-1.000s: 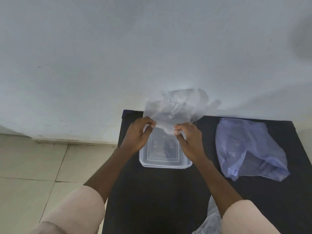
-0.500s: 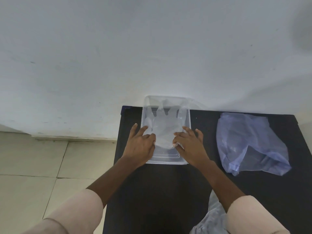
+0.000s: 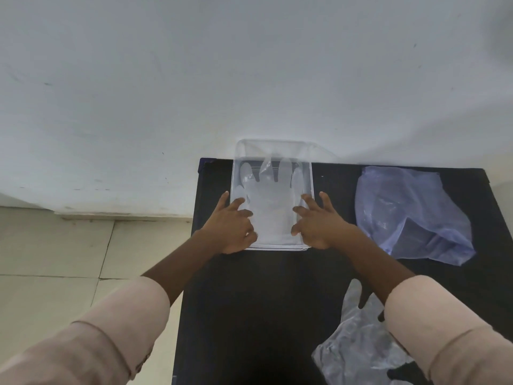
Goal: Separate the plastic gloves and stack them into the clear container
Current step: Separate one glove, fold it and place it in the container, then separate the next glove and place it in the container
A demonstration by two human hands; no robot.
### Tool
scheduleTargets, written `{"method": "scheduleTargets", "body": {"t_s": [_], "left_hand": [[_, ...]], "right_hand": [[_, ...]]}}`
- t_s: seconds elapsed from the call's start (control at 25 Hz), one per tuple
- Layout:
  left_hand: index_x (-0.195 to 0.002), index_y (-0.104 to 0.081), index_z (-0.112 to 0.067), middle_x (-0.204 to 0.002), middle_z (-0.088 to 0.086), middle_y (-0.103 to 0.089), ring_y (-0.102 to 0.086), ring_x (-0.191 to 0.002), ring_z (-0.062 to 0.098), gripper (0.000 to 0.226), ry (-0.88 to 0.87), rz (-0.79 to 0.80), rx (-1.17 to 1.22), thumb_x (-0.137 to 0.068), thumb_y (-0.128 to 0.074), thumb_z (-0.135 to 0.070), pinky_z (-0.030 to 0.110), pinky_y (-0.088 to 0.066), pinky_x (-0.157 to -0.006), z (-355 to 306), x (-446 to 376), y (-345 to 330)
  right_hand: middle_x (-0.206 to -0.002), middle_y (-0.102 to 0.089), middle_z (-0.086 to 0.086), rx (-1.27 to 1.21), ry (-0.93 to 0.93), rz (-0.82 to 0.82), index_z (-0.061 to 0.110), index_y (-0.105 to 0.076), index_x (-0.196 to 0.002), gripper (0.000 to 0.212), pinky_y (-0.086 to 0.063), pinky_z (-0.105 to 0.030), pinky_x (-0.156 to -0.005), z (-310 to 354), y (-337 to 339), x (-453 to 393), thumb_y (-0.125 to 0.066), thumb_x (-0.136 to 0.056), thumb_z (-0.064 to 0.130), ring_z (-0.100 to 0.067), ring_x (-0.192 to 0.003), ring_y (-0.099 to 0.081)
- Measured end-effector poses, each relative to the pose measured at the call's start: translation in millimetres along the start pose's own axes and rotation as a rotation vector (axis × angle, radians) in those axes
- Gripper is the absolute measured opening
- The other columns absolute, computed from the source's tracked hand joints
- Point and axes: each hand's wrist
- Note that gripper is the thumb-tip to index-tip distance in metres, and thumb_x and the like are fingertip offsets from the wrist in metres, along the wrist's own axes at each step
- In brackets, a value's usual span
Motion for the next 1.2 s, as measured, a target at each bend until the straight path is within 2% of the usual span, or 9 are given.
{"method": "scheduleTargets", "body": {"t_s": [0.12,0.2,0.28,0.36,0.44,0.56,0.68,1.0,1.2], "left_hand": [[-0.124,-0.066,-0.028,-0.157,-0.001,-0.036,-0.011,-0.15,0.029,0.057,0.032,0.056,-0.031,-0.098,-0.024,-0.056,0.059,0.007,-0.117,-2,0,4],[-0.132,-0.059,-0.027,-0.157,0.001,-0.035,-0.012,-0.15,0.029,0.052,0.038,0.031,0.017,-0.098,-0.029,-0.054,0.058,0.004,-0.118,-4,3,10],[-0.131,-0.057,-0.027,-0.15,0.003,-0.045,-0.026,-0.145,0.028,0.042,0.017,-0.158,0.155,-0.097,-0.041,-0.047,0.056,-0.008,-0.119,-10,7,17],[-0.12,-0.063,-0.026,-0.134,0.001,-0.06,-0.048,-0.131,0.024,0.031,0.016,-0.461,0.434,-0.092,-0.054,-0.037,0.051,-0.03,-0.113,-24,13,28],[-0.109,-0.067,-0.025,-0.119,-0.001,-0.068,-0.06,-0.113,0.018,0.018,0.082,-0.619,0.819,-0.091,-0.062,-0.027,0.035,-0.047,-0.099,-44,19,43],[-0.101,-0.069,-0.019,-0.105,0.005,-0.072,-0.067,-0.097,0.019,0.011,0.101,-0.484,1.235,-0.092,-0.063,-0.017,0.024,-0.051,-0.086,-90,28,59],[-0.104,-0.07,-0.02,-0.103,0.007,-0.073,-0.069,-0.095,0.022,0.015,0.068,-0.251,1.291,-0.092,-0.061,-0.017,0.029,-0.051,-0.083,-136,33,50],[-0.108,-0.066,-0.022,-0.106,0.003,-0.072,-0.066,-0.092,0.016,0.016,-0.004,0.047,1.235,-0.095,-0.058,-0.02,0.032,-0.047,-0.082,-215,53,-8],[-0.107,-0.066,-0.021,-0.102,-0.002,-0.071,-0.066,-0.098,0.018,0.016,0.043,0.094,1.258,-0.094,-0.057,-0.017,0.039,-0.049,-0.089,-227,79,-54]], "right_hand": [[-0.16,-0.021,-0.008,-0.018,0.008,-0.007,0.035,-0.056,-0.129,0.039,0.015,-0.061,-0.112,2,5,2,-0.048,-0.094,0.02,-0.036,-0.149,0.007],[-0.156,-0.032,-0.005,-0.157,0.014,-0.155,0.034,-0.056,-0.127,0.039,0.0,-0.058,-0.115,2,8,10,-0.047,-0.093,0.019,-0.031,-0.149,-0.007],[-0.147,-0.045,-0.002,-0.39,0.008,-0.431,0.027,-0.056,-0.128,0.036,-0.019,-0.049,-0.113,3,9,26,-0.05,-0.093,0.018,-0.025,-0.142,-0.028],[-0.135,-0.056,-0.003,-0.696,-0.031,-0.684,0.019,-0.057,-0.125,0.033,-0.036,-0.036,-0.105,3,7,47,-0.056,-0.092,0.015,-0.023,-0.128,-0.048],[-0.123,-0.063,-0.004,-0.991,-0.104,-0.77,0.015,-0.06,-0.119,0.027,-0.043,-0.019,-0.092,3,4,66,-0.06,-0.091,0.014,-0.018,-0.111,-0.059],[-0.106,-0.069,0.0,-1.447,-0.171,-0.712,0.017,-0.065,-0.106,0.015,-0.047,-0.018,-0.075,-2,-14,97,-0.062,-0.091,0.014,-0.013,-0.096,-0.063],[-0.103,-0.07,-0.003,-1.707,-0.301,-0.683,0.019,-0.065,-0.101,0.011,-0.049,-0.028,-0.076,-3,-49,126,-0.061,-0.092,0.017,-0.017,-0.098,-0.065],[-0.1,-0.068,0.0,-1.851,-0.637,-0.619,0.02,-0.068,-0.099,0.011,-0.05,-0.031,-0.078,54,-145,205,-0.06,-0.091,0.018,-0.015,-0.093,-0.064],[-0.1,-0.068,-0.008,-1.811,-0.828,-0.595,0.015,-0.068,-0.092,0.007,-0.054,-0.037,-0.087,103,-196,231,-0.061,-0.09,0.015,-0.021,-0.095,-0.064]]}}
Point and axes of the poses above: each hand's wrist, its own x-axis away from the middle knuckle, its own y-axis out of the back of the hand, z = x × y
